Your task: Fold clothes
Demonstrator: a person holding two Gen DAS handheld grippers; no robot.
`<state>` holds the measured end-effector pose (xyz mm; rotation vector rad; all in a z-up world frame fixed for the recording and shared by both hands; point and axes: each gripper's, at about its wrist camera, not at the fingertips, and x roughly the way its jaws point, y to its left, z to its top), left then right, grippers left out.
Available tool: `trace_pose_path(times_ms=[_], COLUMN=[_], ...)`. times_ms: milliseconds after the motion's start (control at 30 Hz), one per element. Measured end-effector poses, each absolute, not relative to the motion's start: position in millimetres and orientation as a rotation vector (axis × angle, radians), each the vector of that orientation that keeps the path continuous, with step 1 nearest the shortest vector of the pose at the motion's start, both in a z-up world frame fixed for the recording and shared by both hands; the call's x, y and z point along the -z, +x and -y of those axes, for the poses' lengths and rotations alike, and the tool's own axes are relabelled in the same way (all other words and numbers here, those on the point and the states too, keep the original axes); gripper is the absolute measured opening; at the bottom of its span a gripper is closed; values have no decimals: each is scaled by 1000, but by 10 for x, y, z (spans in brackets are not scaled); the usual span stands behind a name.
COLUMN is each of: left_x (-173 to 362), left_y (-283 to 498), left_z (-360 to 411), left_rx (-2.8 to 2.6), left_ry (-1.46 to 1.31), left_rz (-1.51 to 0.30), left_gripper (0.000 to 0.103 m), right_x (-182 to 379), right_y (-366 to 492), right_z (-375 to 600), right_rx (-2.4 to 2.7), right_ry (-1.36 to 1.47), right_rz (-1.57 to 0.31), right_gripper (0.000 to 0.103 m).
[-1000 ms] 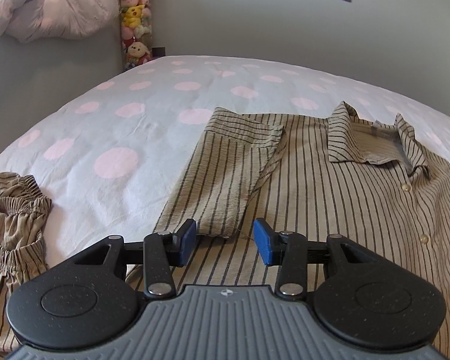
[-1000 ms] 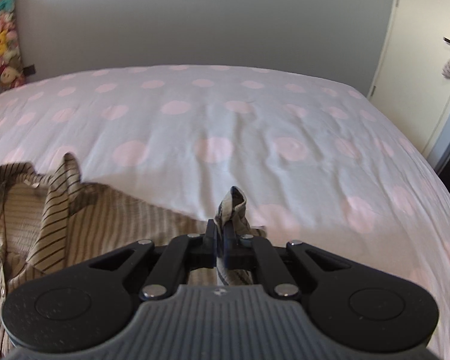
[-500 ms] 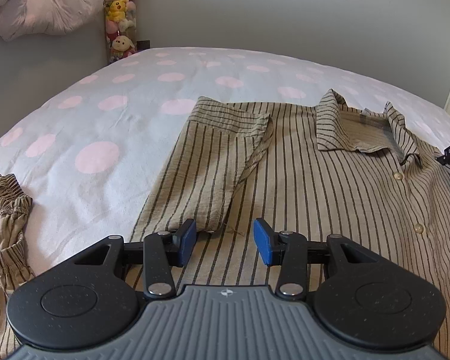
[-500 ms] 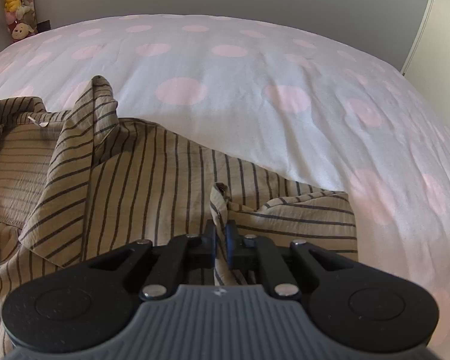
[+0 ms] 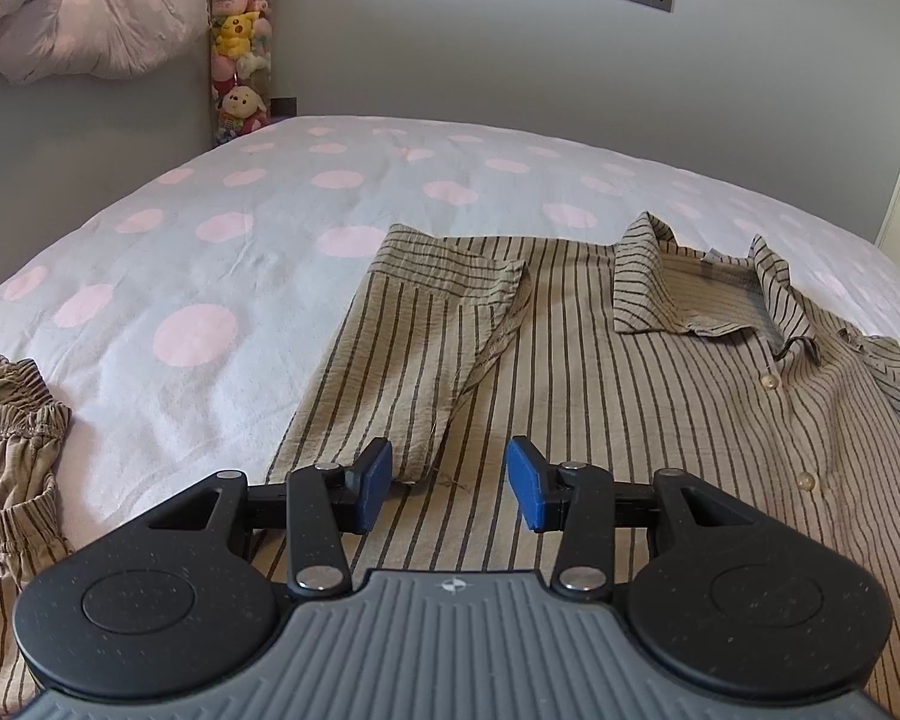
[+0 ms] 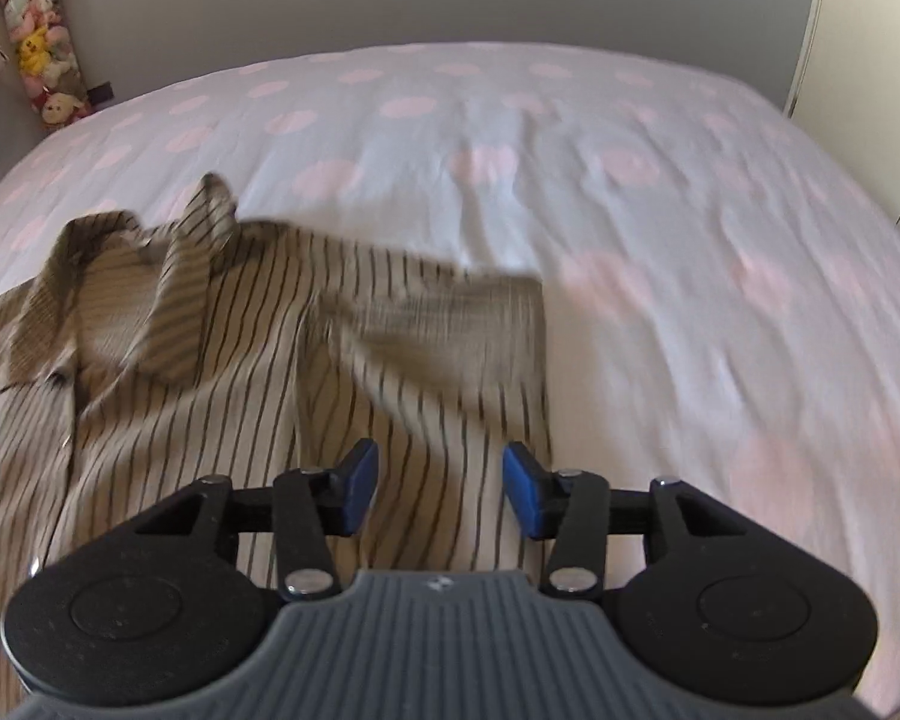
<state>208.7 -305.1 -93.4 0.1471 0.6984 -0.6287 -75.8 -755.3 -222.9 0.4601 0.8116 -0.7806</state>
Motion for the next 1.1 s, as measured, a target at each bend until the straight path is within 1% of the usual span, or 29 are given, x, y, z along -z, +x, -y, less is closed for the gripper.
trace_pose_path(times_ms=[67, 233, 333, 400, 433, 467, 600, 633, 667, 700, 733, 767, 900, 1000, 1100], left_x=[931, 959, 959, 964, 974, 985, 1020, 1015, 1008, 1000, 986, 970, 958, 993, 1019], left_y=[2076, 2032, 2028, 2053, 2067, 2081, 2085, 2074, 2063, 2051, 2047, 2045, 2104, 2107, 2069], left_z=[3059, 3107, 3100, 3088, 3087, 3087, 3111, 3116, 3119, 3122, 3112, 3098, 3039, 3068, 3118], left_rx=[632, 649, 657, 654, 653, 651, 667, 672, 675, 678, 677, 675, 643, 645, 650], left_ry=[148, 171, 172, 161, 156, 151, 143, 146, 149, 152, 150, 147, 113, 121, 165], left_rz=[-699, -703, -701, -706, -711, -717, -735, -733, -731, -728, -724, -719, -730, -744, -740], left_gripper=[40, 40, 40, 40, 40, 40, 40, 40, 40, 40, 40, 40, 40, 40, 40], right_x=[2278, 2428, 2501, 2531, 2535, 2507, 2451, 2490, 2530, 2569, 2608, 2647, 2613, 2409, 2285], right_y=[-870, -811, -713, -682, -671, -658, -581, -564, -547, -530, -513, -496, -561, -568, -483], right_z=[7348, 7011, 7102, 7170, 7193, 7168, 7012, 6993, 6974, 6955, 6937, 6918, 6853, 6833, 6954], right_rx=[746, 702, 754, 758, 746, 731, 659, 654, 648, 643, 637, 632, 610, 616, 675], right_ry=[455, 335, 331, 373, 403, 407, 393, 396, 399, 402, 405, 408, 437, 404, 375], right_rz=[-807, -846, -858, -871, -872, -864, -867, -882, -898, -913, -929, -944, -934, -863, -809], right_gripper=[64, 64, 60, 38, 13, 9, 9, 11, 17, 19, 29, 35, 38, 44, 45])
